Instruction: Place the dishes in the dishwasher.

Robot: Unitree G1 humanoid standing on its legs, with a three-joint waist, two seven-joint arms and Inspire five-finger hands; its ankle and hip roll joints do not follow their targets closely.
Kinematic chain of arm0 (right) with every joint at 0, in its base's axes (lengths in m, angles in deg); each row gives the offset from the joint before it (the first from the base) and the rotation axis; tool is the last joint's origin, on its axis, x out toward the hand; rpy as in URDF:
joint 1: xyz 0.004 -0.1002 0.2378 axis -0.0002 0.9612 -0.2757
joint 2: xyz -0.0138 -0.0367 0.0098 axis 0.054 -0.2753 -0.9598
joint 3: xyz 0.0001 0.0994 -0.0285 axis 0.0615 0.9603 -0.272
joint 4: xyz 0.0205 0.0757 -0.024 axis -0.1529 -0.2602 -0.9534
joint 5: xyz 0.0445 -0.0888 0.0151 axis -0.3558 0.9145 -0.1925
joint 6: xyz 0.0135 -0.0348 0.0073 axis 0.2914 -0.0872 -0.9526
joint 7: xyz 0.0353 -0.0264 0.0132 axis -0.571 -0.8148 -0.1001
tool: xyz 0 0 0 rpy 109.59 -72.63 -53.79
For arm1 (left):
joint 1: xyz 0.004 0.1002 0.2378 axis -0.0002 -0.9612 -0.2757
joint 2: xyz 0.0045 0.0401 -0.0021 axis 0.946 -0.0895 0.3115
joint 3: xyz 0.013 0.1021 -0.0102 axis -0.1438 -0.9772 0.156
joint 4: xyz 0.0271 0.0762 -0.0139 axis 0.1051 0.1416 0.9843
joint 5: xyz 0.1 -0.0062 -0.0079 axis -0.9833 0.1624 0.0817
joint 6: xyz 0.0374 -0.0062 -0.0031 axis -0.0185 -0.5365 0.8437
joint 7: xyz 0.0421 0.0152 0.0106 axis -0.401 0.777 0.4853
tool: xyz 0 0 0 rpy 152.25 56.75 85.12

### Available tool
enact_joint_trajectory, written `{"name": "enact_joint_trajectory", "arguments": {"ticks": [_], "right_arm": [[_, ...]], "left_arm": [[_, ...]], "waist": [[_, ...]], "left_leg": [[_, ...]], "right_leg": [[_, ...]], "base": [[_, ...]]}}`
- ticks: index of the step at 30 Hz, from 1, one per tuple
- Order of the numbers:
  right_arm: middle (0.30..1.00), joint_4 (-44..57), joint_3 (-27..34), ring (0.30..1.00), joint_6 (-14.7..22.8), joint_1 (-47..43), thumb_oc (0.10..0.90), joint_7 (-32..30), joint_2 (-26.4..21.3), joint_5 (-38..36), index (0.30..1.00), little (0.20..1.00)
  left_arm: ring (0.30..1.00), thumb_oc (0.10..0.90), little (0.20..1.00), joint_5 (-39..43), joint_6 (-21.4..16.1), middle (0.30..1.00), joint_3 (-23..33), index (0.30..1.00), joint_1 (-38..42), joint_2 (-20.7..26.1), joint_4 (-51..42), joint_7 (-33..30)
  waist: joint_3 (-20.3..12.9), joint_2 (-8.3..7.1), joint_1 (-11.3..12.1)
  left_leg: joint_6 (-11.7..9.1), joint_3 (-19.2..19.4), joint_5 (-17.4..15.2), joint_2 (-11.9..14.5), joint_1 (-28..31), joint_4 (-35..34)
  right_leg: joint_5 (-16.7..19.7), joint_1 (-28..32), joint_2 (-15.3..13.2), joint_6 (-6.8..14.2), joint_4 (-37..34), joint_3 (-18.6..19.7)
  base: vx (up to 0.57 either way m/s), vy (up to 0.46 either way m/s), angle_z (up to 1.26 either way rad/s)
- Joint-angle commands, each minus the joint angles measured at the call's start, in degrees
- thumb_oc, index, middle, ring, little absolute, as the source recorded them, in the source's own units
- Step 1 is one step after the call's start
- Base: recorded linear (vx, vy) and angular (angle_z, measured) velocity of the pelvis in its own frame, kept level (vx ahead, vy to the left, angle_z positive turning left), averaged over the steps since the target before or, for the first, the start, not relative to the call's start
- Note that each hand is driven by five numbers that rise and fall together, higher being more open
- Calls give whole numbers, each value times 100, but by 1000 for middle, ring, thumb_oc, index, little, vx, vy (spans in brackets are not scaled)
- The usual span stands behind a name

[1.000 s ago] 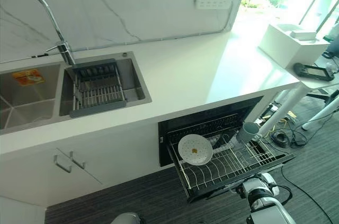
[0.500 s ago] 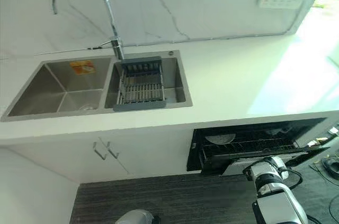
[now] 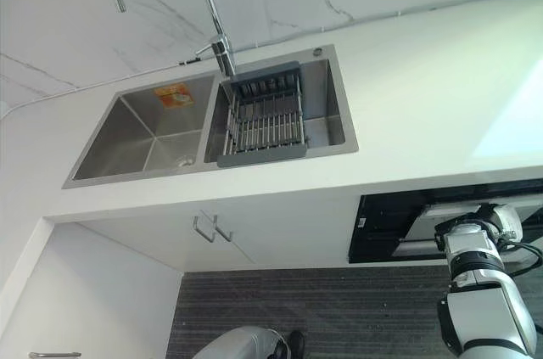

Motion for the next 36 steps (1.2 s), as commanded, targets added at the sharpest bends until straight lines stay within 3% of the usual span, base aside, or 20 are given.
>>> {"name": "enact_joint_trajectory", "arguments": {"ticks": [1, 5, 9, 12, 14, 17, 19, 20, 23, 24, 25, 27, 29, 31, 34, 35, 36], "right_arm": [[900, 1295, -497, 900, 2556, -1682, 800, -220, -351, 908, 900, 900], [900, 1368, -496, 900, 2813, -1541, 800, -539, -276, 996, 900, 900], [900, 1609, -339, 900, 2467, -1019, 800, -420, -25, 718, 900, 900], [900, 2089, 7, 900, 2323, 313, 800, -277, 650, 197, 900, 900], [900, 2215, 188, 900, 2427, 926, 800, -104, 965, -107, 900, 900], [900, 2173, 512, 900, 2676, 1719, 800, 349, 1188, -318, 900, 900], [900, 1972, 660, 900, 2828, 2204, 800, 976, 1321, -493, 900, 900], [900, 1951, 661, 900, 2854, 2253, 800, 1035, 1335, -536, 900, 900], [900, 1730, 752, 900, 3050, 2582, 800, 1511, 1477, -825, 900, 900], [900, 1593, 773, 900, 3243, 2727, 800, 1582, 1581, -861, 900, 900], [900, 1214, 883, 900, 3794, 3183, 800, 1781, 1906, -706, 900, 900], [900, 1232, 877, 900, 3723, 3354, 800, 1846, 2057, -919, 900, 900], [900, 1170, 906, 900, 3635, 3451, 800, 1904, 2181, -967, 900, 900], [900, 1005, 863, 900, 3443, 3499, 800, 2130, 2361, -1087, 900, 900], [900, 901, 748, 900, 2967, 3688, 800, 2373, 2583, -833, 900, 900], [900, 867, 760, 900, 2894, 3757, 800, 2435, 2629, -841, 900, 900], [900, 841, 772, 900, 2864, 3809, 800, 2429, 2664, -896, 900, 900]], "left_arm": [[900, 800, 900, -390, -98, 900, -176, 900, -30, 326, -32, 69], [900, 800, 900, -367, -435, 900, -66, 900, -100, 373, -79, 202], [900, 800, 900, -114, -782, 900, 50, 900, -89, 366, -212, 267], [900, 800, 900, 282, -971, 900, 352, 900, 44, 471, -501, 368], [900, 800, 900, 478, -873, 900, 447, 900, 142, 564, -630, 447], [900, 800, 900, 647, -883, 900, 516, 900, 271, 696, -772, 540], [900, 800, 900, 778, -1047, 900, 522, 900, 451, 833, -960, 554], [900, 800, 900, 789, -1098, 900, 516, 900, 471, 853, -973, 564], [900, 800, 900, 963, -1404, 900, 446, 900, 623, 944, -1070, 473], [900, 800, 900, 1067, -1706, 900, 381, 900, 612, 919, -903, 429], [900, 800, 900, 1254, -2591, 900, 330, 900, 464, 722, -573, 401], [900, 800, 900, 1380, -2862, 900, 379, 900, 339, 606, -653, 369], [900, 800, 900, 1438, -2991, 900, 510, 900, 271, 536, -730, 422], [900, 800, 900, 1583, -3054, 900, 682, 900, 161, 440, -748, 447], [900, 800, 900, 2046, -2955, 900, 1016, 900, 9, 295, -833, 348], [900, 800, 900, 2148, -2948, 900, 1062, 900, 18, 252, -861, 357], [900, 800, 900, 2192, -2972, 900, 1071, 900, 69, 188, -847, 373]], "waist": [[-537, 90, 538], [-500, 76, 523], [-452, -5, 460], [-287, -278, 274], [-227, -430, 174], [-182, -639, 52], [-173, -780, -115], [-176, -783, -133], [-251, -878, -401], [-272, -947, -498], [-316, -1162, -681], [-328, -1239, -727], [-392, -1292, -743], [-473, -1290, -695], [-495, -1290, -631], [-447, -1315, -603], [-393, -1341, -622]], "left_leg": [[-1121, 232, -43, 1109, 446, -845], [-1111, 350, -52, 1188, 419, -845], [-1079, 396, -91, 1250, 451, -845], [-966, 416, -231, 1347, 615, -845], [-916, 465, -273, 1402, 676, -845], [-834, 511, -331, 1421, 749, -845], [-698, 546, -382, 1391, 895, -845], [-681, 549, -381, 1399, 916, -845], [-558, 511, -280, 1374, 905, -845], [-522, 442, -287, 1350, 889, -845], [-440, 224, -351, 1221, 850, -845], [-427, 146, -368, 1158, 838, -845], [-422, 110, -370, 1103, 793, -845], [-488, 208, -377, 1148, 829, -845], [-673, 372, -207, 1283, 912, -845], [-739, 477, -85, 1299, 917, -845], [-797, 831, 21, 1391, 931, -845]], "right_leg": [[-516, -618, 85, 316, 366, 638], [-573, -615, 106, 316, 366, 687], [-634, -603, 184, 316, 366, 775], [-587, -571, 318, 316, 366, 957], [-510, -537, 385, 316, 366, 1016], [-280, -499, 487, 316, 366, 1078], [121, -423, 707, 316, 366, 1146], [114, -390, 762, 316, 366, 1155], [-153, -408, 1403, 137, 366, 1476], [-460, -519, 1687, 68, 366, 1772], [-1187, -666, 2377, -83, 366, 2483], [-1407, -695, 2630, -154, 366, 2666], [-1500, -733, 2742, -235, 366, 2765], [-1666, -626, 2793, -358, 366, 2613], [-1888, -474, 2856, -555, 366, 2520], [-1911, -438, 2801, -573, 366, 2481], [-1934, -393, 2716, -588, 366, 2351]], "base": [[-19, 34, -9], [-16, 10, -16], [-17, 5, -10], [-3, -30, -14], [-48, -40, -29], [-114, -12, -18], [-133, 48, -31], [-79, 49, -59], [-98, -95, -48], [-179, -399, -4], [-97, -382, 31], [-66, -341, 89], [-29, -273, 80], [15, -321, 65], [-4, -308, 61], [-92, -211, 73], [-96, -123, 40]]}}
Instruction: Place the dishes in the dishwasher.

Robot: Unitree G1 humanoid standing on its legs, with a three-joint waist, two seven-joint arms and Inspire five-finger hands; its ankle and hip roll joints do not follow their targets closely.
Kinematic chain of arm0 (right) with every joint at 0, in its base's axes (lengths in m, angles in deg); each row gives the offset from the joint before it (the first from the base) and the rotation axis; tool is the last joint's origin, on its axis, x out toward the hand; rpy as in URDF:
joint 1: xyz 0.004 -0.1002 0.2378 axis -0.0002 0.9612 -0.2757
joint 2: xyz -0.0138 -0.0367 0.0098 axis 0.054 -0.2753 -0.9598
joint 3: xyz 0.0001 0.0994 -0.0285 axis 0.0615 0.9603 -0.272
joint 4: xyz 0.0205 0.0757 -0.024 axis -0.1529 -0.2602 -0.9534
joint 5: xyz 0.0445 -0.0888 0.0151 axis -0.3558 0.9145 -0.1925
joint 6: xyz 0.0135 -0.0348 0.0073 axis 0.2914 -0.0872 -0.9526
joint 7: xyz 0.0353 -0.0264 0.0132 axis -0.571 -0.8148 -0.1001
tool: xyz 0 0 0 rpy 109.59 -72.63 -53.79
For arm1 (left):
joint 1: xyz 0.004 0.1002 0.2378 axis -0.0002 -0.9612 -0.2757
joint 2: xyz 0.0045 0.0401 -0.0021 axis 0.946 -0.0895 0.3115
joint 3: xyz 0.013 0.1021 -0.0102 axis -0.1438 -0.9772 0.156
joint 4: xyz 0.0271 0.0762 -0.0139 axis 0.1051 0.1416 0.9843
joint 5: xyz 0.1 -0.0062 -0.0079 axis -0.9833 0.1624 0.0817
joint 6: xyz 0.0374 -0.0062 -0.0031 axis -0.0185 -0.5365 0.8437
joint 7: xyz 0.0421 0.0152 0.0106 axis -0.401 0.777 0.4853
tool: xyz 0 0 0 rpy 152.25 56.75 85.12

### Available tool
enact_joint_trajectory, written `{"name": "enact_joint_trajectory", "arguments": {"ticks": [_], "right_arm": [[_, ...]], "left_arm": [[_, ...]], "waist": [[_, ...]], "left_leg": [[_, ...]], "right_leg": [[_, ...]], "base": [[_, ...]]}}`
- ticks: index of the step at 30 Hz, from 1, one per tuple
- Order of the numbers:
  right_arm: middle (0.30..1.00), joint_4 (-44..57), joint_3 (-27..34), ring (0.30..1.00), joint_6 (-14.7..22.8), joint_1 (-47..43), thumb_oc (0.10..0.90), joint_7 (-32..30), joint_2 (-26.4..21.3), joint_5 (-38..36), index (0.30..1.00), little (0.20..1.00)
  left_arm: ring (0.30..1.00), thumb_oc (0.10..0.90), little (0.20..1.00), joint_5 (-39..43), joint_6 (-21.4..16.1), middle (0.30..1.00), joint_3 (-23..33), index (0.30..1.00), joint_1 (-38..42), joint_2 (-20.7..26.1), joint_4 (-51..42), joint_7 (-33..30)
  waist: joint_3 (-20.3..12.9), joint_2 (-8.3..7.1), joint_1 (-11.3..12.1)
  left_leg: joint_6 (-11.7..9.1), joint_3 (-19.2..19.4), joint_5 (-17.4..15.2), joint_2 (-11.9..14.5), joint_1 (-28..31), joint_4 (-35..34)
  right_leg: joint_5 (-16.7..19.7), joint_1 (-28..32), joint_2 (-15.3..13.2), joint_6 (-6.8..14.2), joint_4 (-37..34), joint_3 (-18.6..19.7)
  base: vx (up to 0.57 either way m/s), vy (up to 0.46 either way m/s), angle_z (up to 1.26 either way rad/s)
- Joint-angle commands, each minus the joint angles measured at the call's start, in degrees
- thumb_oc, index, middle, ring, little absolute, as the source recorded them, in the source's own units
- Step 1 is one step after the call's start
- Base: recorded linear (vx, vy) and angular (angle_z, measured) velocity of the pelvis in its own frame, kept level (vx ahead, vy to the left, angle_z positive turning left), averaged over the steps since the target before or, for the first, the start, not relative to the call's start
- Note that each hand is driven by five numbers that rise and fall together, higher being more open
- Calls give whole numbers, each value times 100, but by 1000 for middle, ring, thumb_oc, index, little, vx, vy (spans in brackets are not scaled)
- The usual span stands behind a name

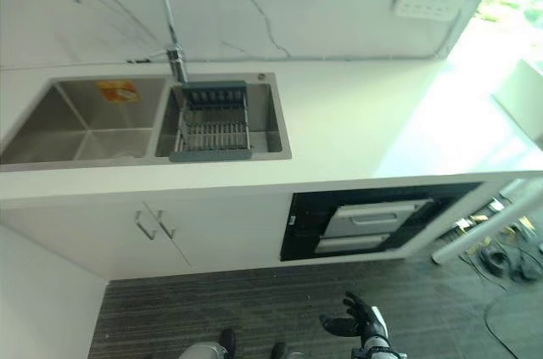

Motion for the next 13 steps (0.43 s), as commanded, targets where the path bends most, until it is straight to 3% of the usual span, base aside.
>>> {"name": "enact_joint_trajectory", "arguments": {"ticks": [1, 2, 3, 6, 8, 13], "right_arm": [[900, -37, 182, 900, 57, -346, 800, 46, -247, -147, 900, 900], [900, -115, 226, 900, 62, -286, 800, -51, -186, -247, 900, 900], [900, -230, 249, 900, 59, -243, 800, -135, -136, -376, 900, 900], [900, -844, 316, 900, 13, -300, 800, 13, -70, -637, 900, 900], [900, -1104, 413, 900, -146, -270, 800, 156, -19, -795, 900, 900], [900, -1204, 413, 900, -313, -186, 800, 248, 37, -551, 900, 900]], "left_arm": [[900, 800, 900, 338, -283, 900, -15, 900, 494, 260, -172, -50], [900, 800, 900, 339, -267, 900, -54, 900, 574, 216, -128, -7], [900, 800, 900, 331, -263, 900, -80, 900, 632, 150, -57, -19], [900, 800, 900, 368, -195, 900, -95, 900, 701, 44, 229, 1], [900, 800, 900, 429, 217, 900, -134, 900, 796, 59, 359, 490], [900, 800, 900, 483, 196, 900, -220, 900, 787, 161, 332, 756]], "waist": [[154, -180, -76], [200, -221, -152], [208, -169, -282], [61, -23, -414], [-104, 24, -499], [-152, 73, -528]], "left_leg": [[-235, 907, -642, 35, 635, -87], [-250, 1276, -614, 180, 708, -87], [-281, 1476, -812, 346, 818, -87], [-312, 1249, -988, 431, 697, -87], [-277, 1187, -964, 417, 628, -87], [-226, 1255, -1044, 377, 761, -87]], "right_leg": [[-336, 74, -675, 845, 282, 119], [-356, 153, -797, 838, 282, -76], [-440, 274, -806, 893, 282, -256], [-446, 277, -729, 925, 282, -337], [-362, 192, -704, 880, 282, -326], [-367, 268, -739, 912, 282, -366]], "base": [[-116, -93, 62], [-71, -27, 111], [-115, 33, 151], [-83, 119, 139], [-125, 95, 18], [-37, 78, 6]]}}
